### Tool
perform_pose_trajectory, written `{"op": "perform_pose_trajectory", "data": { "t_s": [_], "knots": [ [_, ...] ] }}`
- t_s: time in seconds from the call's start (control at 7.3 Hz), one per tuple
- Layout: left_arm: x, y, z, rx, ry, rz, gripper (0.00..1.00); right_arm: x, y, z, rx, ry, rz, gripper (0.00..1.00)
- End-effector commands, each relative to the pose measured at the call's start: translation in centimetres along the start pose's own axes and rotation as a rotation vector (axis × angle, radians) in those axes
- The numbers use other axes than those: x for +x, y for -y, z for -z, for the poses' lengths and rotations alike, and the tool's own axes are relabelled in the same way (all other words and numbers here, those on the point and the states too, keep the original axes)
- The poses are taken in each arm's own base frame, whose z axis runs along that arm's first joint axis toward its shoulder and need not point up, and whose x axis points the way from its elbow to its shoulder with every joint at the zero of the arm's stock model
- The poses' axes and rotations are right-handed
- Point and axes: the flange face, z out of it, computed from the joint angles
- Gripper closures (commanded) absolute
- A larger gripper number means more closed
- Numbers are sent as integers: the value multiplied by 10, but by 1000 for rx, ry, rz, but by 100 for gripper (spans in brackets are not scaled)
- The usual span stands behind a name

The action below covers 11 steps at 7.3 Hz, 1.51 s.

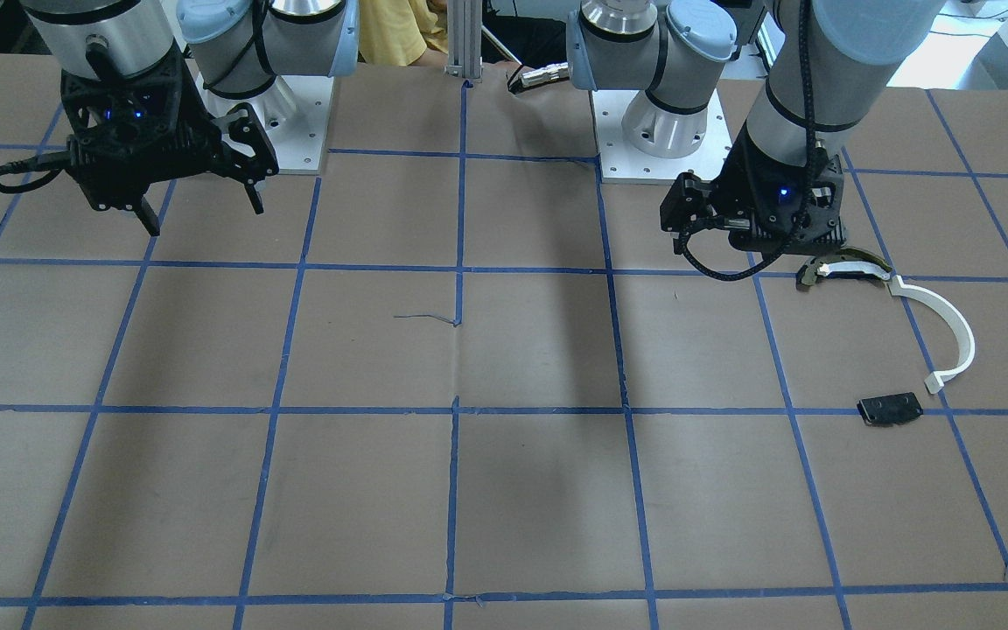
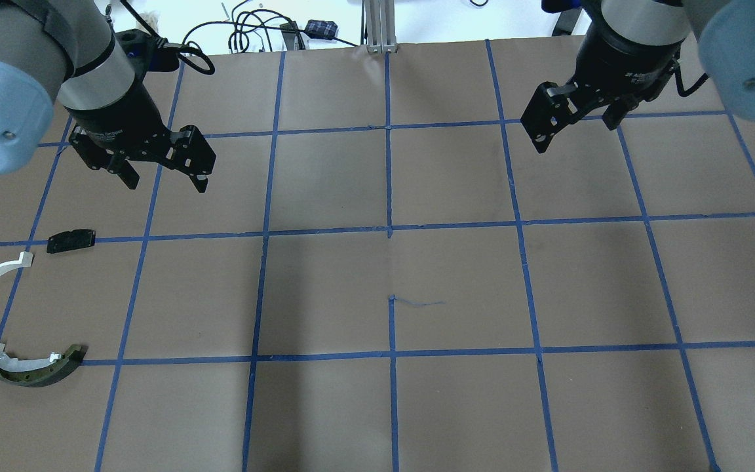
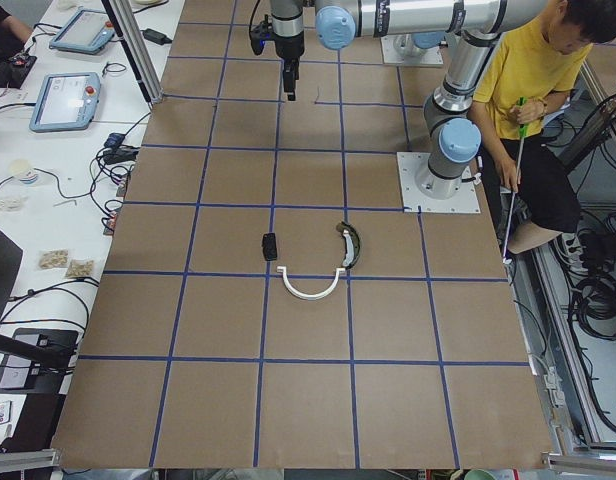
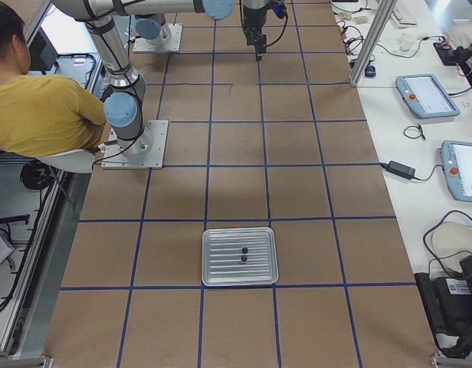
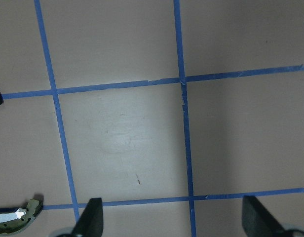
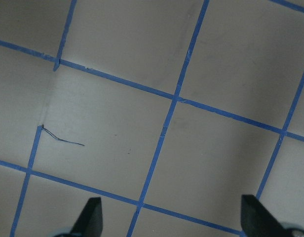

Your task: Place bearing gear from tray to pile

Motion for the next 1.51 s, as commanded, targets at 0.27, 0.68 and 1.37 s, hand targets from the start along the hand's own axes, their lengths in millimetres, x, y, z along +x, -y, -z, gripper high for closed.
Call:
{"op": "perform_pose_trajectory", "data": {
  "t_s": [0.27,0.68,1.37],
  "knots": [
    [-4,1,0,0,1,7,0,127,-13,-11,-40,-7,-168,0],
    [-4,0,0,-1,0,7,0,310,-87,-60,-121,29,137,0],
    [-2,0,-1,-3,0,4,0,549,-190,-253,-93,-5,586,0]
  ]
}}
